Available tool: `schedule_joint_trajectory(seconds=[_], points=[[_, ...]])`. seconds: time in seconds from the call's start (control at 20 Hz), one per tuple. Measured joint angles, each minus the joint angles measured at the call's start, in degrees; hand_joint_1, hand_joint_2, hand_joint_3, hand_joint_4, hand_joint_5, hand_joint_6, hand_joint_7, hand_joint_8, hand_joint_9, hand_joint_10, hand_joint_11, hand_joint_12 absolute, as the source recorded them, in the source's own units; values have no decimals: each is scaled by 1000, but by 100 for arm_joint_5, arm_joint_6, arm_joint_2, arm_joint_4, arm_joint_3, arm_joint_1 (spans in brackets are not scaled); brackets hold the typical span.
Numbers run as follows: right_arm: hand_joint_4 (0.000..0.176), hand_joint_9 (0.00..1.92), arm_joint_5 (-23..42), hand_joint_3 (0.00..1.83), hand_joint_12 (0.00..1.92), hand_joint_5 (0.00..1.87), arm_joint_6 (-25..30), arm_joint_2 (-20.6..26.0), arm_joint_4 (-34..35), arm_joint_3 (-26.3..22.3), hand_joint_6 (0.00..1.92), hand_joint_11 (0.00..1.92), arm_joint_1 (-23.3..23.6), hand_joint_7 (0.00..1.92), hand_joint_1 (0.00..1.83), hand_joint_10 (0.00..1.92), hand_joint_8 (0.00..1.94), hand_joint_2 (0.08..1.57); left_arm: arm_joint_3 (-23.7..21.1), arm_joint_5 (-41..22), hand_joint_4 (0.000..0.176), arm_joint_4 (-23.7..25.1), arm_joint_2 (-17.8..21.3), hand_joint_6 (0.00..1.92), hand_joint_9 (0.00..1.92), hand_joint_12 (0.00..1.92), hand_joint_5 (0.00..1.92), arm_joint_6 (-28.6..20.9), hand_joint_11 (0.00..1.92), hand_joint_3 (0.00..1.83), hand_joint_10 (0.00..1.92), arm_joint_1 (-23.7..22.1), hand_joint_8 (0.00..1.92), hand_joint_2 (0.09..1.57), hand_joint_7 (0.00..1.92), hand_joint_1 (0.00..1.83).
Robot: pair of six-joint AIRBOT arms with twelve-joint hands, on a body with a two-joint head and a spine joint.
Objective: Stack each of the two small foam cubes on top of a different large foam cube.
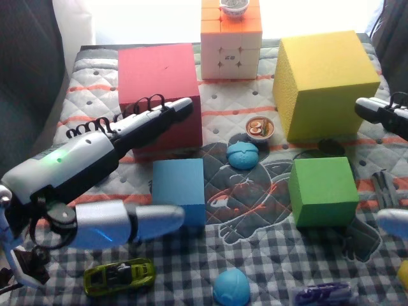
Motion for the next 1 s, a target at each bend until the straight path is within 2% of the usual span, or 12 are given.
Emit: schedule_joint_trajectory(seconds=[0.1, 0.2, 0.3, 0.35, 0.5, 0.55, 0.7, 0.75, 0.8, 0.9, 0.95, 1.0], points=[[0, 30, -22, 0, 876, 0, 0, 0, -4, 0, 0, 0, 2, 0, 657, 19, 0, 1106, 0, 17, 82, 24, -2, 0, 0, 9, 0, 2, 18, 9, 0, 0, 0, 1182, 0, 559], [0, 39, -181, 0, 1162, 0, -2, -57, -55, 48, 0, 0, 157, 0, 582, 43, 0, 1096, 63, 74, 58, 2, -68, 0, 0, 24, 0, 2, 37, 0, 0, -20, 0, 1158, 0, 619], [0, 17, -420, 0, 1330, 0, -2, -240, -181, 184, 0, 0, 481, 0, 560, 58, 0, 1072, 107, 186, 58, -57, -138, 0, 0, 321, 0, 0, 1, 6, 0, -55, 0, 1140, 0, 644], [0, 3, -610, 0, 1358, 0, 0, -352, -236, 260, 0, 0, 636, 0, 547, 60, 0, 1059, 144, 267, 57, -11, -179, 0, 0, 409, 0, -2, 0, 1, 0, -85, 0, 1132, 0, 678], [0, 0, -1121, 0, 1222, 0, -4, -623, -275, 450, 0, 0, 848, 0, 627, 34, 0, 1045, 267, 503, 49, -111, -297, 0, 0, 356, 0, -2, 0, 0, 0, -138, 0, 1122, 0, 735], [0, 4, -1333, 0, 1107, 0, -4, -691, -282, 518, 0, 0, 914, 0, 613, 50, 0, 1056, 348, 627, 54, -151, -352, 0, 0, 610, 0, 2, 0, 0, 0, -173, 0, 1108, 0, 724], [0, 0, -1617, 1, 791, 0, -7, -774, -282, 643, 0, 0, 1036, 0, 609, 67, 0, 1059, 472, 946, 100, -267, -487, 0, 1, 1269, 0, 177, 0, 0, 0, -334, 0, 1063, 0, 795], [0, 0, -1714, 1, 611, 0, -9, -822, -275, 704, 0, 0, 1071, 0, 622, 67, 0, 1063, 498, 1115, 99, -343, -564, 0, 20, 1335, 0, 402, 0, 0, 11, -411, 0, 1048, 0, 848], [0, 0, -1832, 1, 505, 0, -11, -872, -289, 758, 0, 0, 1137, 0, 636, 72, 0, 1069, 540, 1241, 84, -378, -662, 0, 24, 1318, 0, 522, 0, 0, 15, -459, 0, 1049, 0, 863], [0, 34, -2022, 0, 612, 0, -13, -1001, -297, 844, 0, 0, 1233, 15, 697, 113, 3, 1060, 616, 1397, 85, -376, -772, 0, 48, 1347, 0, 597, 0, 3, 29, -529, 0, 1062, 0, 852], [0, 54, -2142, 2, 936, 42, -15, -1058, -337, 876, 10, 0, 1281, 93, 729, 217, 10, 1070, 658, 1408, 97, -417, -813, 0, 104, 1431, 0, 592, 0, 5, 61, -542, 13, 1075, 45, 865], [0, 48, -2186, 2, 1276, 127, -11, -1095, -343, 896, 42, 0, 1290, 202, 785, 462, 23, 1093, 693, 1436, 85, -463, -831, 18, 108, 1562, 72, 575, 0, 4, 340, -560, 36, 1076, 158, 946]])
